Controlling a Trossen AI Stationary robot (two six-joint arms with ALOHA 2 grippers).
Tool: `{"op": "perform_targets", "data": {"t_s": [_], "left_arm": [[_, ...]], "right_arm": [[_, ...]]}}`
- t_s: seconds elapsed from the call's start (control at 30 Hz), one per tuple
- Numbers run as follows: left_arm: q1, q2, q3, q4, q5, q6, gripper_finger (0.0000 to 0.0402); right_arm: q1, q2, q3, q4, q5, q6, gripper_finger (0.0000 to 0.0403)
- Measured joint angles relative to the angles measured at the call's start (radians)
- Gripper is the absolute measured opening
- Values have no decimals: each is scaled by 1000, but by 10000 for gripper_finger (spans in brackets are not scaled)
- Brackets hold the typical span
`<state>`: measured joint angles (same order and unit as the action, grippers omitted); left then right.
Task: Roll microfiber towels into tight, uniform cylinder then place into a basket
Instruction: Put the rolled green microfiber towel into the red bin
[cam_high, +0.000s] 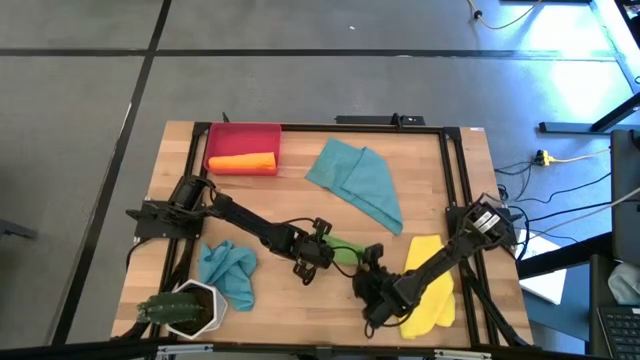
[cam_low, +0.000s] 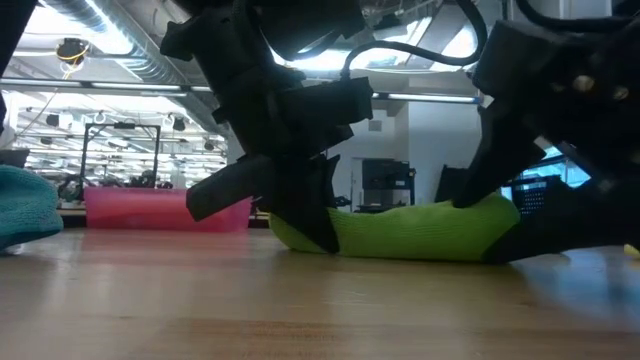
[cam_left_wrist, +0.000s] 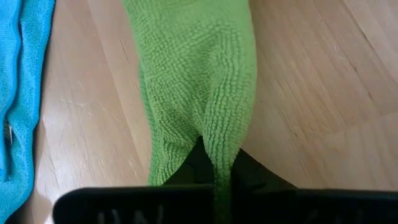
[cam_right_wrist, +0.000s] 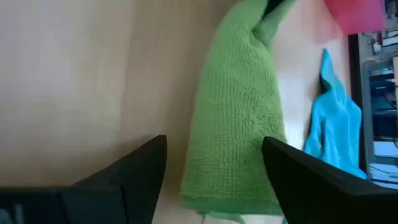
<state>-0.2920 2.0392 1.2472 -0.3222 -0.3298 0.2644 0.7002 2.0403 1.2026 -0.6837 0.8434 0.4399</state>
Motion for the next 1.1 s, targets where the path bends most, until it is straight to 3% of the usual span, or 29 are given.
{"op": "perform_targets", "data": {"t_s": [0.4, 0.77, 0.93, 1.1], "left_arm": [[0, 0, 0, 0, 3, 0, 0], [0, 0, 0, -1, 4, 0, 0], [0, -4, 0, -5, 1, 24, 0], [14, -60, -4, -79, -23, 50, 0]], "right_arm": [[-31, 0, 0, -29, -24, -3, 258], [-64, 0, 0, -68, -47, -3, 119], [-92, 1, 0, -90, -65, -1, 32], [-134, -20, 0, -115, -20, -21, 21]]}}
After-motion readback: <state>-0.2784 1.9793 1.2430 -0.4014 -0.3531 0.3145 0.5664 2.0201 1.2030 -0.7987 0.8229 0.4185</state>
